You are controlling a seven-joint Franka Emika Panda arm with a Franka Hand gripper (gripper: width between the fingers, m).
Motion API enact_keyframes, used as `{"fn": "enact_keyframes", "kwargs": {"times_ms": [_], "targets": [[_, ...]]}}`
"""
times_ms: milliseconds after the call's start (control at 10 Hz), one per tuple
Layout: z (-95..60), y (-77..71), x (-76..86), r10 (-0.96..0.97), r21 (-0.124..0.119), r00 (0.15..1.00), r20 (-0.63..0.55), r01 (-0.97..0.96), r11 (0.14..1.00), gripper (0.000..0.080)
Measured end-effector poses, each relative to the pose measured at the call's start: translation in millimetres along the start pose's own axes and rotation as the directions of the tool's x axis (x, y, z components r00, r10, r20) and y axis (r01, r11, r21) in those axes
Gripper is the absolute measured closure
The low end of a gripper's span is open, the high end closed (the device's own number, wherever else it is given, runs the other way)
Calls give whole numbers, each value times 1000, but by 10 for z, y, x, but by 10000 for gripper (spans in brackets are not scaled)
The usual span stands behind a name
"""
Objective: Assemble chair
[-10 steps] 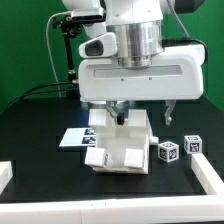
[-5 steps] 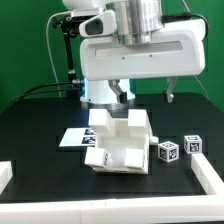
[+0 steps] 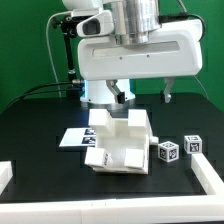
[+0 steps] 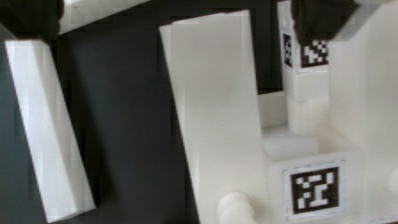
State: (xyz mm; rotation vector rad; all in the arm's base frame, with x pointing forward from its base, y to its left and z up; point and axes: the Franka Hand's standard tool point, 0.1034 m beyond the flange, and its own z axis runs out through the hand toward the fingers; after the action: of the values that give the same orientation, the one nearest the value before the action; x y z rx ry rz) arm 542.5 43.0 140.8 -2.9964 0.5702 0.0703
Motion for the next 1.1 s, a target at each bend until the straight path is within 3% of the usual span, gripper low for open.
{"fn": "enact_keyframes", "kwargs": {"times_ms": [300, 700, 1100], "targets": [[2, 1, 0, 0, 0, 1000, 0, 0, 1000, 151], [83, 291, 62, -99, -26, 995, -4, 99, 995, 151], [174, 353, 51, -116, -34, 993, -13, 116, 993, 151]]}}
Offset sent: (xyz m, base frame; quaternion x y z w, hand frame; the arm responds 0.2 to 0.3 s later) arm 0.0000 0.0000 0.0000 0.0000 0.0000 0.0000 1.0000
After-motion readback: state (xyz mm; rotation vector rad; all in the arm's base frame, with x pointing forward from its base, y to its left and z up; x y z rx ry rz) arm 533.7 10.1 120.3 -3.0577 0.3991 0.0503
